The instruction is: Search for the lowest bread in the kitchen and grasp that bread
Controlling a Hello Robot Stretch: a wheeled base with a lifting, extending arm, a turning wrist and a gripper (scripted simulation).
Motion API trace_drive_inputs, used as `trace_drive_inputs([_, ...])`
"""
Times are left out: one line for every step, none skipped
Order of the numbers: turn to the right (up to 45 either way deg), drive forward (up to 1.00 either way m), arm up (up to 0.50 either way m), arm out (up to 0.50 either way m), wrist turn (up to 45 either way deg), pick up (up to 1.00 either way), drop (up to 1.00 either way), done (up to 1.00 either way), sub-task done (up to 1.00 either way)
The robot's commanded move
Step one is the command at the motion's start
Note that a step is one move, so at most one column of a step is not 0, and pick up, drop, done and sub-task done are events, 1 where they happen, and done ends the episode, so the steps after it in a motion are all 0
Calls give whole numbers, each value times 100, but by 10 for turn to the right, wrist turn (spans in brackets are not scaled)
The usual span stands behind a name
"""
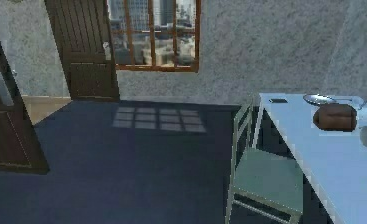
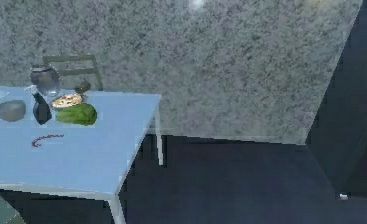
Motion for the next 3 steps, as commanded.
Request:
trace_drive_inputs([30, 0, 0, 0, 0, 0, 0, 0, 0])
trace_drive_inputs([0, 50, 0, 0, 0, 0, 0, 0, 0])
trace_drive_inputs([-360, 0, 0, 0, 0, 0, 0, 0, 0])
